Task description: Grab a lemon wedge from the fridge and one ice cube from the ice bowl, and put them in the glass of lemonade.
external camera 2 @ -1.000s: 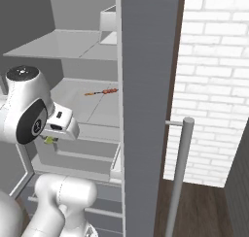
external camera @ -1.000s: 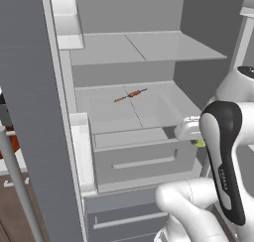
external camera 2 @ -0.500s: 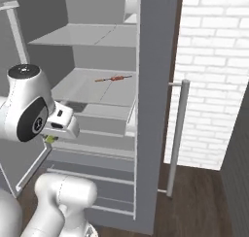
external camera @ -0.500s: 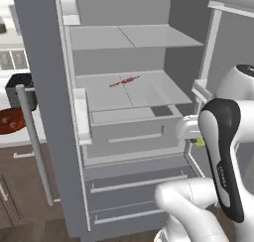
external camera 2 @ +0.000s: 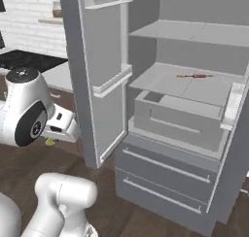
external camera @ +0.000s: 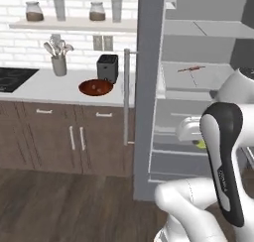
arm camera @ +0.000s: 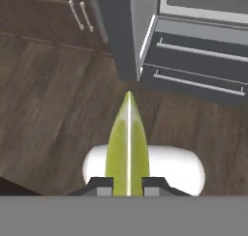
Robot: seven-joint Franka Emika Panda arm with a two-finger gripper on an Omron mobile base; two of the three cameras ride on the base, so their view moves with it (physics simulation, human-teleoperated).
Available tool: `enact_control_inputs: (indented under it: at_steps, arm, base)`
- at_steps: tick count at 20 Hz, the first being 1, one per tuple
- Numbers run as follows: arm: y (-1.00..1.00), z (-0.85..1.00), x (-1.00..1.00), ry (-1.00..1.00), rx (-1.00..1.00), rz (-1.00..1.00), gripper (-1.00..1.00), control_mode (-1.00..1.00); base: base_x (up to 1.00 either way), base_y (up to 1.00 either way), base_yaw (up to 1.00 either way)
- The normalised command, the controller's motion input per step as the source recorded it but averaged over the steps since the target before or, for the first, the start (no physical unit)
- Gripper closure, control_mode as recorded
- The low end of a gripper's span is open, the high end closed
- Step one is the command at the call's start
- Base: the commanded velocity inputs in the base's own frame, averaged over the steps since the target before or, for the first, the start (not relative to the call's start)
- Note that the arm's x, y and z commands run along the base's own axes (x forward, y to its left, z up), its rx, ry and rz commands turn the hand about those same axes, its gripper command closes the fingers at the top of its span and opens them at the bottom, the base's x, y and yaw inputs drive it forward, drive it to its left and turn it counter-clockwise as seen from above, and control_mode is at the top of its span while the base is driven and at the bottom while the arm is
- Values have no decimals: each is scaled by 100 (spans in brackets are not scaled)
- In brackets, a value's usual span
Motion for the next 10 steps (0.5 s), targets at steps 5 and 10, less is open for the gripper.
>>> enact_control_inputs:
  at_steps: [5,10]
  arm:
    - [0,0,0,0,0,0,100,100]
    - [0,0,0,0,0,0,100,100]
  base:
    - [-9,100,77]
    - [36,86,49]
